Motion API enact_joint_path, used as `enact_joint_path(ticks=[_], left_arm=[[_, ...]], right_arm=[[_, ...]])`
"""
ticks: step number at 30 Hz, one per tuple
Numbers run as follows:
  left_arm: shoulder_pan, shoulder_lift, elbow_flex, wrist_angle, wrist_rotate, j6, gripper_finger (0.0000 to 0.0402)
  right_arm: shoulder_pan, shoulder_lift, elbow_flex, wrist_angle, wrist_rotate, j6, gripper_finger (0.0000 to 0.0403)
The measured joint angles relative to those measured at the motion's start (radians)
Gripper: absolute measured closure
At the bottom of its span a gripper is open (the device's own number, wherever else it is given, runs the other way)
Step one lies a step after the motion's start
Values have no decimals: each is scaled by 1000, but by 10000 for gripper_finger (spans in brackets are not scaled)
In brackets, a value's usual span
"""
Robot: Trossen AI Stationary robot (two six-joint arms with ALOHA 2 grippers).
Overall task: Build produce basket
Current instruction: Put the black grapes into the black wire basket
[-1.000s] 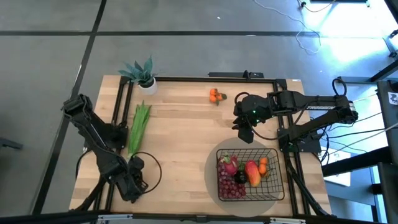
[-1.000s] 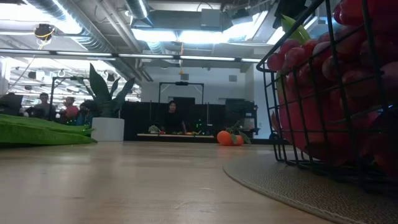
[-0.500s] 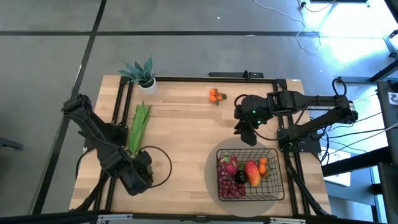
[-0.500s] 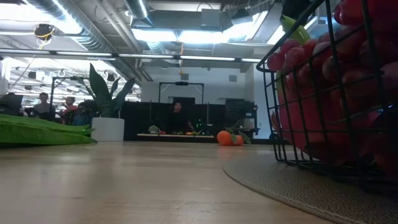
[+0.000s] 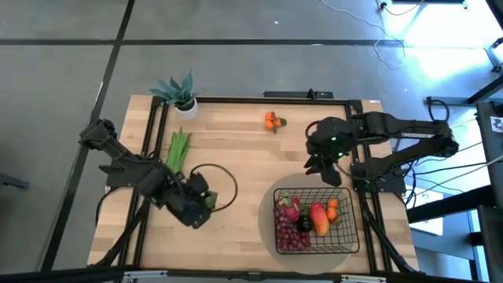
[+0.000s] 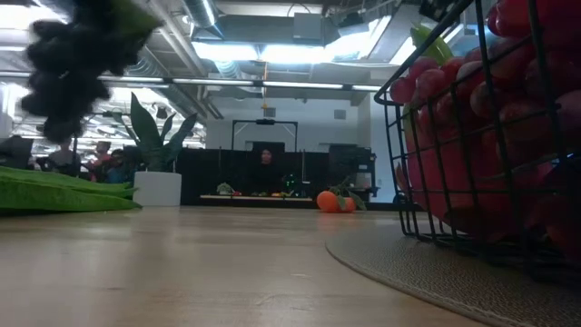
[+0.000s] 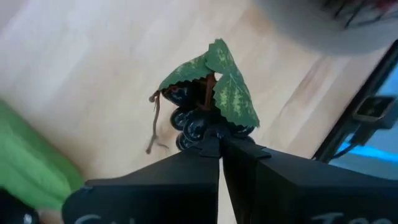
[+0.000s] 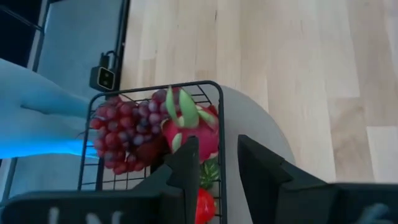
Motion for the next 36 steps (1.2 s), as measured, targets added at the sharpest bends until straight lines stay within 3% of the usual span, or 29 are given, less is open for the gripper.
enact_joint_path(ticks=[6, 16, 25, 36], left_arm=[[69, 0, 116, 47, -100, 179, 401], [173, 12, 192, 351, -172, 566, 401], [231, 57, 191, 679, -45, 841, 401], [275, 144, 193, 902, 97, 971, 401]], right_arm=[[0, -91, 0, -7, 0, -4, 308], [0, -180, 0, -20, 1, -31, 308], [0, -236, 0, -23, 24, -82, 308], [0, -255, 0, -33, 65, -133, 308]])
